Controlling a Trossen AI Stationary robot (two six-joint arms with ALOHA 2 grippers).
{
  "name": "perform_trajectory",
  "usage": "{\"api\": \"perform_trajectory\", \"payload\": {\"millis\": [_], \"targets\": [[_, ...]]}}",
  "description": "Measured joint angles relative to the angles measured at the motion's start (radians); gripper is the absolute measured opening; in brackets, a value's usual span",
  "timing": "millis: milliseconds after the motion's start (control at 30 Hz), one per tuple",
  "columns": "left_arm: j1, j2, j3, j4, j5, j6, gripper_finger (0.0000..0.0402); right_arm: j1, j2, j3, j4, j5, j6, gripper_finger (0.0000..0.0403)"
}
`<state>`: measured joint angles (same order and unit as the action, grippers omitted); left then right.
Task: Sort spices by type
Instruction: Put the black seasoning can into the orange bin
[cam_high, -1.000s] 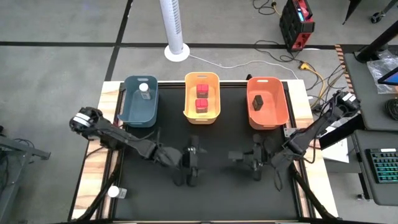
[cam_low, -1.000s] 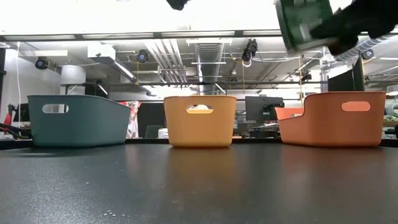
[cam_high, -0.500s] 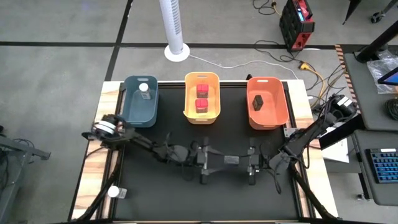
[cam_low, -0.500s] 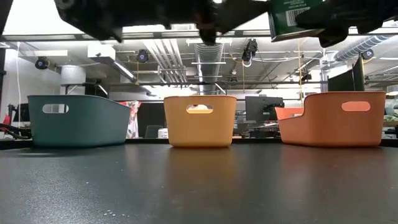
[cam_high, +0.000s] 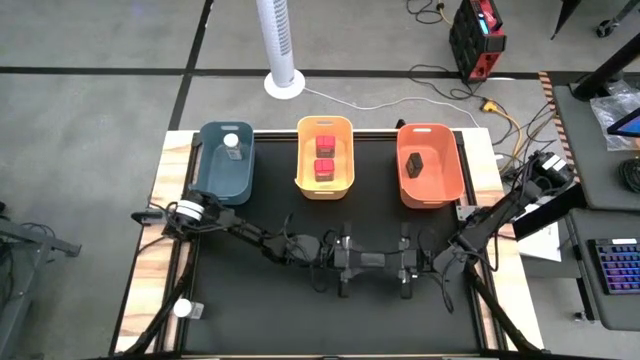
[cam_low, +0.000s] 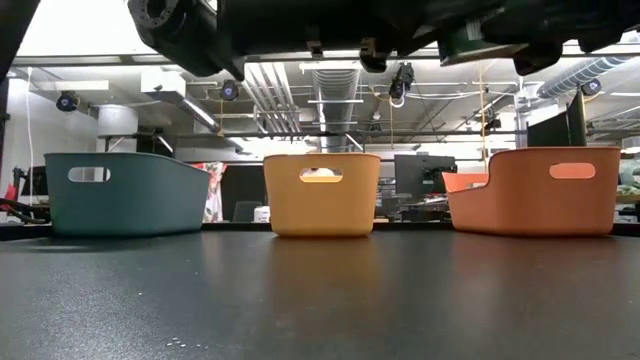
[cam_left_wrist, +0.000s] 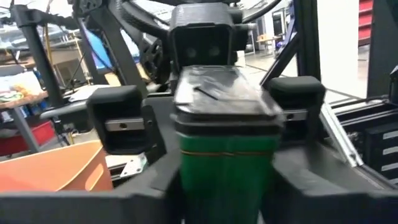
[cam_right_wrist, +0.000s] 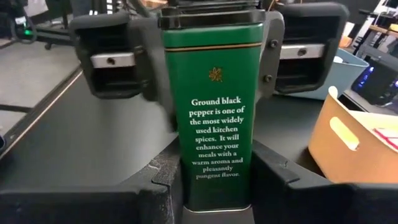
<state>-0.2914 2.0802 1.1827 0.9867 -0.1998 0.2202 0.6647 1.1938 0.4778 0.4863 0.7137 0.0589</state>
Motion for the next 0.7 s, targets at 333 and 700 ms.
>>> {"api": "perform_trajectory", "payload": {"millis": [333, 700], "targets": [[0.01, -0.037, -0.052, -0.005, 0.013, -0.036, 0.0075, 0.0, -0.009, 0.027, -0.096, 0.009, 0.058, 0.021], [0.007, -0.07, -0.051, -0.308, -0.197, -0.063, 0.0086, 0.0, -0.023, 0.373, -0.971, 0.017, 0.43, 0.0291]]}}
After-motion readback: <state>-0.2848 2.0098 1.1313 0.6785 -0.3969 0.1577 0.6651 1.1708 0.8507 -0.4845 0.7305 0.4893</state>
